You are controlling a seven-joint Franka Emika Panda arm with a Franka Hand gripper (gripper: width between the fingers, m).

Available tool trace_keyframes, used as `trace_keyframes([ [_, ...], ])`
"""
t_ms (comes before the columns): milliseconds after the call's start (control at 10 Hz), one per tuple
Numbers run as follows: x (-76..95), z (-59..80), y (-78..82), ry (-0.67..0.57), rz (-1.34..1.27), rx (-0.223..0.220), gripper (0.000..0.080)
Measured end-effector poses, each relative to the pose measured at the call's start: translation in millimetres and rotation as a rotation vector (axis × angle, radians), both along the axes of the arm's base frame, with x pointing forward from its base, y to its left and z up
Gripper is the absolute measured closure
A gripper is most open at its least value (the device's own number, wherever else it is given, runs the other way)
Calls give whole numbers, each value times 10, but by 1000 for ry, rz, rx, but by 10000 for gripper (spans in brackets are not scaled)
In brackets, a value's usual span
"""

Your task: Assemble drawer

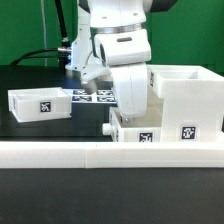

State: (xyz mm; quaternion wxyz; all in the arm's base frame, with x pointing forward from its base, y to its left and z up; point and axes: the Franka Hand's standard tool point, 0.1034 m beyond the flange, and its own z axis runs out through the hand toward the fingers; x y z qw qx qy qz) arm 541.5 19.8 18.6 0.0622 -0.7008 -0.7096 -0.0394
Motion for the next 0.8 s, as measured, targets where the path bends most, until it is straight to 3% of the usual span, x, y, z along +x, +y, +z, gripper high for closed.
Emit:
trace_keyframes([
  [400,20,-17,46,-11,-8,1,758],
  [500,17,-17,37,-11,-9,1,676],
  [600,7,-8,11,-10,-13,0,676],
  [700,17,13,0,-12,-16,-2,464],
  [800,32,55,-2,-13,-18,-4,464],
])
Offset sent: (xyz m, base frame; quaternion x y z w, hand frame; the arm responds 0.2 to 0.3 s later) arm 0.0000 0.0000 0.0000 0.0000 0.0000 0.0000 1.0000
